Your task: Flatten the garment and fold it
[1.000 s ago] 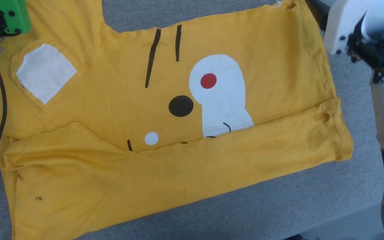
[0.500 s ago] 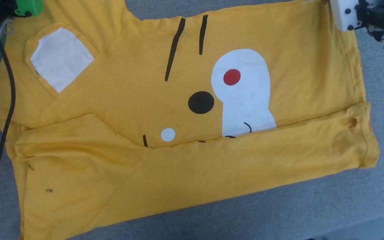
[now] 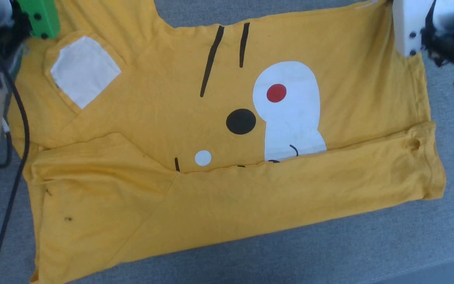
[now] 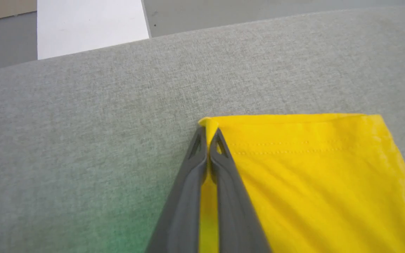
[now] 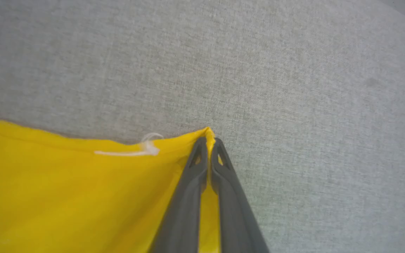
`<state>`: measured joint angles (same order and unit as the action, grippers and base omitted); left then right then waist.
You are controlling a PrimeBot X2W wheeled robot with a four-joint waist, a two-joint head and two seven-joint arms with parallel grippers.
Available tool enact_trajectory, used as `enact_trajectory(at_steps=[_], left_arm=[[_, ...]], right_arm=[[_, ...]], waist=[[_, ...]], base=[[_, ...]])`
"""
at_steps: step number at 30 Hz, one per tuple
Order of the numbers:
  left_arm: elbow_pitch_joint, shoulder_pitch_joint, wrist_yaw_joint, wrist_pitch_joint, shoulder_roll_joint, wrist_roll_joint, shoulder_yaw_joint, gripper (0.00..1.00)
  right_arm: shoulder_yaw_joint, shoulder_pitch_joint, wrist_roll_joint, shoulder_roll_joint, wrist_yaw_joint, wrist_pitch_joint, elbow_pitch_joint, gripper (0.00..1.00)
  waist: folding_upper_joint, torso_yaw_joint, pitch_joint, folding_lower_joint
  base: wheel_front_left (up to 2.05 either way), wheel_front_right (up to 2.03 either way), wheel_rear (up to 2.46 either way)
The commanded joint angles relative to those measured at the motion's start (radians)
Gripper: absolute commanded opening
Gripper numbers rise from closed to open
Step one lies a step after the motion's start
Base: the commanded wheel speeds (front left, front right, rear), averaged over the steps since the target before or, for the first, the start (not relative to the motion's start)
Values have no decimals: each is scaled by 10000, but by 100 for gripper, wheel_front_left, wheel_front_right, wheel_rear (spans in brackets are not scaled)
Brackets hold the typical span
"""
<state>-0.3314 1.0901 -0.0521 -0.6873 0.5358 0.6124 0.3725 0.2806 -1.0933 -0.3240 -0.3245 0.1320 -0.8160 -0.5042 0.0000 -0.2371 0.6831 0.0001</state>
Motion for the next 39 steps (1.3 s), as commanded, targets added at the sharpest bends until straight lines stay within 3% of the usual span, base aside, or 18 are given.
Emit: enact_trajectory(at_steps=[1, 10, 17, 26, 33, 39], left_arm=[[71, -529, 153, 434, 45, 195, -63, 0], [1851, -3172, 873, 3693, -71, 582, -564, 0], [3390, -5751, 690, 4627, 30, 908, -765, 0], [4566, -8716, 190, 4671, 144, 1577, -861, 0], [4492, -10250, 113, 4659, 67, 2083, -738, 0], [3911, -10576, 404, 4617, -137, 2192, -294, 0]], right_arm=[[177, 579, -270, -4, -13, 376, 103, 0], [767, 2755, -1622, -1050, -13, 3094, 1840, 0], [614, 4487, -1999, -1906, -13, 4201, 2698, 0], [-5, 6442, -2137, -2430, -13, 4059, 3121, 0], [-66, 7347, -1855, -2727, -13, 3406, 2955, 0], [125, 7666, -1751, -2639, -13, 3100, 2634, 0]], waist=[[0, 126, -496, -1], [0, 609, -2299, -1], [0, 987, -3484, -1], [0, 1337, -4237, -1], [0, 1482, -4343, -1], [0, 1603, -4211, -1]], base=[[0, 0, 0], [0, 0, 0], [0, 0, 0], [0, 0, 0], [0, 0, 0], [0, 0, 0]])
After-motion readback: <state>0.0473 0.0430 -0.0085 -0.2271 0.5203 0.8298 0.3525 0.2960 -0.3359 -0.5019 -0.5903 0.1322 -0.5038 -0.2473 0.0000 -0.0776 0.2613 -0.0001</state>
